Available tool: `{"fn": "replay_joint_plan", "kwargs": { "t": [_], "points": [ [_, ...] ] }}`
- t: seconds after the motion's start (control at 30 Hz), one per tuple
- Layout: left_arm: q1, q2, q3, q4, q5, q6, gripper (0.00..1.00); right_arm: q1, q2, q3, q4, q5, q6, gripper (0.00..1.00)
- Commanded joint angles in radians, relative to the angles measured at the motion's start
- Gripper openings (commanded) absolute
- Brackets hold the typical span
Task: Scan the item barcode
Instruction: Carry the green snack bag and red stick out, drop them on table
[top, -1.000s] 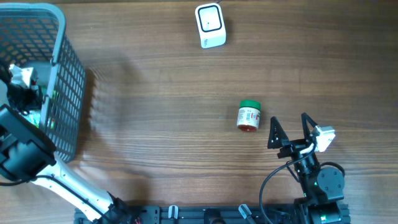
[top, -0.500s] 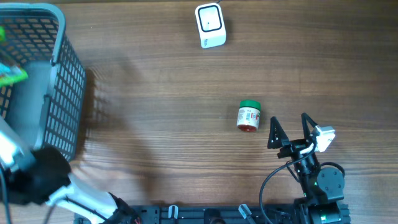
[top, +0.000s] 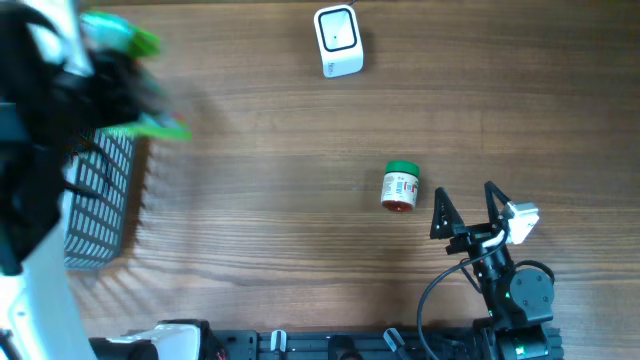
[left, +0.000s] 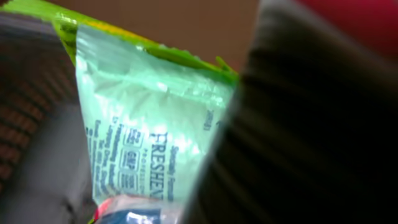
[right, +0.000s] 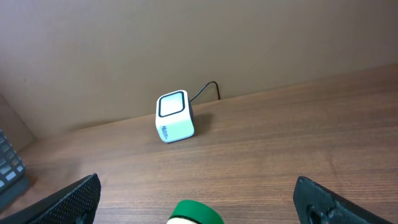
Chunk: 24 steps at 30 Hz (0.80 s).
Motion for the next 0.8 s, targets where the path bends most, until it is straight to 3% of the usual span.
{"fn": "replay_joint_plan", "kwargs": {
  "t": [0.0,0.1,0.17,0.3,0.47,0.63,0.67,0.7,0.73,0.77],
  "points": [
    [-0.166,0.040,-0.042,-0.099,-0.134,-0.212,0.04,-0.006,-0.005,-0.001,0.003,-0.002,0.008,1.00],
    [-0.241,0.093,-0.150,-0.131,-0.135,-0.275,0.04,-0.006,-0.005,-0.001,0.003,-0.002,0.008,1.00],
    [-0.293,0.130,-0.315,-0.076,-0.135,-0.314,0.04,-0.006,-0.005,-0.001,0.003,-0.002,0.007,1.00],
    [-0.334,0.191,-0.642,0.153,-0.122,-0.341,0.04,-0.006,-0.005,-0.001,0.003,-0.002,0.007,0.99],
    [-0.324,0.275,-0.969,0.507,0.063,-0.354,0.04,-0.006,-0.005,-0.001,0.003,-0.002,0.007,1.00],
    [-0.323,0.343,-1.044,0.613,0.063,-0.365,0.04,-0.006,-0.005,-0.001,0.003,-0.002,0.008,0.99],
    [-0.323,0.352,-1.044,0.621,0.064,-0.365,0.23,-0.006,-0.005,-0.001,0.003,-0.002,0.007,1.00],
    [-0.323,0.357,-1.044,0.623,0.064,-0.365,0.52,-0.006,-0.005,-0.001,0.003,-0.002,0.008,1.00],
    [-0.323,0.359,-1.044,0.622,0.064,-0.365,0.63,-0.006,-0.005,-0.001,0.003,-0.002,0.008,1.00],
    [-0.323,0.360,-1.044,0.621,0.064,-0.364,0.68,-0.006,-0.005,-0.001,0.003,-0.002,0.007,1.00]
  ]
}}
